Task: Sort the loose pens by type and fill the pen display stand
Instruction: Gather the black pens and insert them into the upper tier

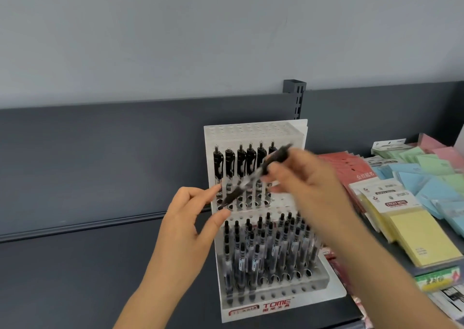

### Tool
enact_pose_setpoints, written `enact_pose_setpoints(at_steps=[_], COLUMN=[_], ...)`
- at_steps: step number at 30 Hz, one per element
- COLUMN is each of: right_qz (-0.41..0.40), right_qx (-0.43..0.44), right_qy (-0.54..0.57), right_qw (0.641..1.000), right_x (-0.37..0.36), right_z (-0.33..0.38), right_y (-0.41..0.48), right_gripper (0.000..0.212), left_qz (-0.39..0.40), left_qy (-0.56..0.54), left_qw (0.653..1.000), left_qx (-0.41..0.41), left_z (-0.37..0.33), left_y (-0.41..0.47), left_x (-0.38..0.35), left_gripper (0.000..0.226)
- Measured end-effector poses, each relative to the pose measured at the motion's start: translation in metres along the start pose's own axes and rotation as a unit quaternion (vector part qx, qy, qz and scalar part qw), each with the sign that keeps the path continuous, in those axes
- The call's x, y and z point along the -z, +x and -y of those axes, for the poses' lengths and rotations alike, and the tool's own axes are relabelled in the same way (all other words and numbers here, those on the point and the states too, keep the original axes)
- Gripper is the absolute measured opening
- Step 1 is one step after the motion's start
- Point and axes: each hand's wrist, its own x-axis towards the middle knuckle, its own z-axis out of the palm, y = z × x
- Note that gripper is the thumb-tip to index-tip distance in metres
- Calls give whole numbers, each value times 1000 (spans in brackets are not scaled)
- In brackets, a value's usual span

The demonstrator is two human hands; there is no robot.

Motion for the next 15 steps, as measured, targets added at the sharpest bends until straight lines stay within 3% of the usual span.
enact_pose_setpoints(at_steps=[4, 7, 12, 15], right_qz=[-153, -199, -161, -80], right_qx=[12, 24, 37, 23], right_qy=[0, -69, -185, -266], right_qw=[988, 977, 969, 961], right_x=[45, 58, 46, 38], right_z=[-5, -12, -24, -29], right_y=[18, 27, 38, 46], right_gripper=[13, 7, 11, 16], left_qz=[3, 7, 5, 1], left_qy=[97, 109, 124, 141], left_qw=[995, 994, 992, 989], left_qx=[-3, -9, -32, -36], left_z=[18, 24, 24, 23], left_y=[-2, -2, -2, -2], left_x=[-5, -7, -7, -8], left_gripper=[28, 28, 32, 29])
